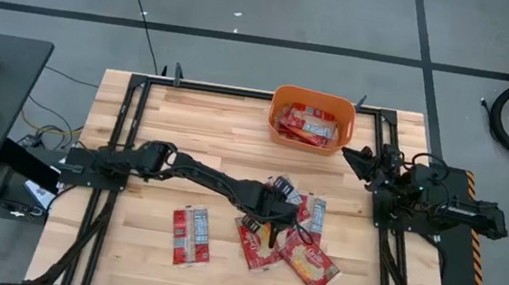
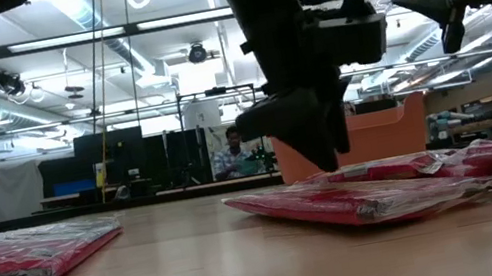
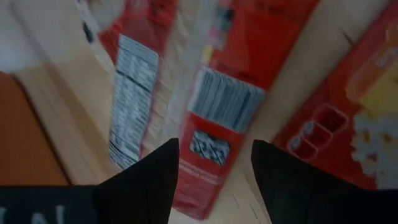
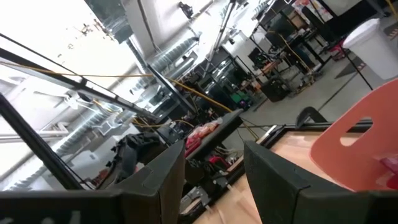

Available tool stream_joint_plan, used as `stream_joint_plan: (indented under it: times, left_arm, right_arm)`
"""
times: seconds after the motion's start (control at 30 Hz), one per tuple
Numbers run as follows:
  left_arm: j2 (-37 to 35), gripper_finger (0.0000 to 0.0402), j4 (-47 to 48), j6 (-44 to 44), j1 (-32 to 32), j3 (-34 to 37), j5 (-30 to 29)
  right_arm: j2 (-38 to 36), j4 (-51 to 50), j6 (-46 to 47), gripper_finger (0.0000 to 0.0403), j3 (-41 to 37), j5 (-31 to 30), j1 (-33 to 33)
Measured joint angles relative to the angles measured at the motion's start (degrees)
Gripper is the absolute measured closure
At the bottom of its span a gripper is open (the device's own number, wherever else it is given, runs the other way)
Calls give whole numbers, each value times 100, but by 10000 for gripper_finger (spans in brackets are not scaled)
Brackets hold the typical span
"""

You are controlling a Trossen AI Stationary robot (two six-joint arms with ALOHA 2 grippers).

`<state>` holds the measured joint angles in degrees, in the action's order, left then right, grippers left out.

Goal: Sort popcorn bags into baskets
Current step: Put the red popcorn bag into the orange bin

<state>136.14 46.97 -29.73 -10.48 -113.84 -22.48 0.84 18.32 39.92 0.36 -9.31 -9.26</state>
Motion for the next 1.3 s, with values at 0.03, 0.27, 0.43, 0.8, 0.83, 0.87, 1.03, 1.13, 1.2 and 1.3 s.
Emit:
stream_joint_plan:
  times: [0.03, 0.27, 0.43, 0.8, 0.83, 0.87, 1.03, 1.13, 1.2, 1.3]
  left_arm:
    - [17, 197, -50, -4, 0, 0, 0]
    - [88, 198, 61, -5, 13, -3, 22]
    - [219, 199, 38, 46, 61, 6, -65]
    - [369, 304, -86, 292, 96, -11, -337]
    - [367, 318, -82, 355, 95, -11, -371]
    - [367, 331, -80, 361, 94, -11, -386]
    - [361, 373, 81, 358, 94, -81, -433]
    - [357, 378, 203, 358, 94, -154, -539]
    - [313, 378, 276, 359, 94, -166, -601]
    - [181, 377, 340, 362, 94, -166, -703]
  right_arm:
    - [-4, -8, 0, 233, 0, -10, 0]
    - [0, -14, 0, 233, 0, 16, 2]
    - [0, -1, 1, 233, 0, 13, 0]
    - [0, 5, 0, 233, 0, 8, 0]
    - [0, -1, 0, 233, 0, 5, 0]
    - [0, -3, 0, 233, 0, 7, 2]
    - [0, 1, 0, 233, 0, 6, 1]
    - [0, -1, 0, 233, 0, 7, 0]
    - [0, 1, 0, 233, 0, 4, 0]
    - [0, 1, 0, 233, 0, 7, 0]
